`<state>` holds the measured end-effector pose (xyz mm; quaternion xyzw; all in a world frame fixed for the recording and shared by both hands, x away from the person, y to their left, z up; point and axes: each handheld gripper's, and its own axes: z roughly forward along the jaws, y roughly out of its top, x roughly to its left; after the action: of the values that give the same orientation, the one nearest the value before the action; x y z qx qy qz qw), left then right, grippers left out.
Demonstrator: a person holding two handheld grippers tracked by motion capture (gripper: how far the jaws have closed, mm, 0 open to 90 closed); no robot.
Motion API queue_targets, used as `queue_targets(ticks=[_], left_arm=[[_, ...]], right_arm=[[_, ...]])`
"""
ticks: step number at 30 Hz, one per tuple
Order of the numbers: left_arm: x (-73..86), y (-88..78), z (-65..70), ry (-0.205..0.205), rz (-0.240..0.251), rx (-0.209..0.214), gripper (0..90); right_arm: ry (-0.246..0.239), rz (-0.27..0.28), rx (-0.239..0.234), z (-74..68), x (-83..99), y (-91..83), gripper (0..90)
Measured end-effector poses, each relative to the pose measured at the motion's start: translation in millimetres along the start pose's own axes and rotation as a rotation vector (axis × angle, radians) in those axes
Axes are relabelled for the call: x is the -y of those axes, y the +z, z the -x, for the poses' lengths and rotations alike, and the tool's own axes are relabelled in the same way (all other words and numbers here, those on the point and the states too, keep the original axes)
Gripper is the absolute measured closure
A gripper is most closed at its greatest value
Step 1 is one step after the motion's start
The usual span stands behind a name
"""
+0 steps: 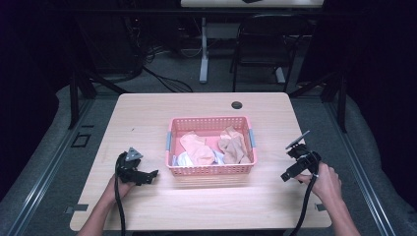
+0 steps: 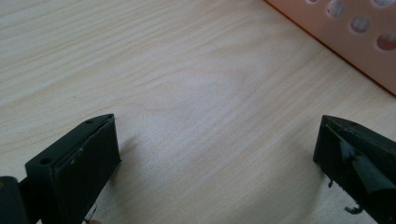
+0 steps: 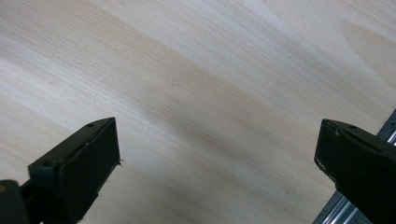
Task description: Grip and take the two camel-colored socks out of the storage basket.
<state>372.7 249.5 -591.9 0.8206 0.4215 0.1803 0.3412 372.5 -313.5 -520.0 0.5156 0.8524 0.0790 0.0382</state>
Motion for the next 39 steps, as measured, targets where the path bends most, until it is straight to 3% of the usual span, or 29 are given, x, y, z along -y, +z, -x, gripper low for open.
queue_targets(ticks=[1, 2, 4, 9, 11, 14, 21, 22, 23, 30, 31, 32, 39], left_arm=[[0.1, 0.1, 0.1, 0.0, 0.003, -0.004, 0.0], [0.3, -0.2, 0.5, -0.003, 0.001, -0.005, 0.0], [0.3, -0.5, 0.8, -0.007, -0.003, -0.005, 0.1], [0.4, -0.6, 1.0, -0.009, -0.003, -0.005, 0.0], [0.4, -0.6, 0.9, -0.007, -0.003, -0.006, 0.1], [0.5, -0.6, 1.1, -0.009, -0.001, -0.005, 0.0], [0.7, -0.7, 1.3, -0.009, 0.0, -0.005, 0.0], [0.8, -0.8, 1.5, -0.008, -0.001, -0.005, 0.0], [0.9, -0.9, 1.9, -0.012, 0.0, -0.007, 0.0], [1.0, -0.9, 2.1, -0.014, 0.0, -0.007, 0.1], [1.0, -1.0, 2.1, -0.014, 0.0, -0.007, 0.0], [1.0, -1.0, 2.1, -0.013, 0.0, -0.007, 0.1], [0.9, -1.0, 1.6, -0.008, -0.001, -0.006, 0.0]], right_arm=[[-0.011, -0.014, 0.002, -0.3, -1.7, -3.3, 0.0], [0.01, 0.013, -0.005, -2.0, -1.6, -2.9, 0.0], [-0.011, -0.007, 0.005, -2.6, -5.4, -9.9, 0.0], [-0.008, 0.034, 0.006, -8.5, -10.5, -24.0, 0.0], [-0.034, 0.009, 0.018, -10.3, -13.5, -30.9, 0.0], [-0.042, 0.015, 0.029, -12.7, -17.4, -39.2, 0.0], [-0.041, 0.07, 0.032, -15.6, -24.0, -60.3, 0.0], [-0.074, 0.028, 0.038, -14.3, -26.3, -65.1, 0.0], [-0.059, 0.057, 0.039, -15.6, -26.5, -66.3, 0.0], [-0.071, 0.075, 0.041, -21.0, -37.2, -79.3, 0.0], [-0.057, 0.102, 0.041, -23.5, -38.3, -79.0, 0.0], [-0.079, 0.076, 0.042, -24.2, -41.4, -82.2, 0.0], [-0.113, 0.087, 0.05, -37.7, -58.9, -91.3, 0.0]])
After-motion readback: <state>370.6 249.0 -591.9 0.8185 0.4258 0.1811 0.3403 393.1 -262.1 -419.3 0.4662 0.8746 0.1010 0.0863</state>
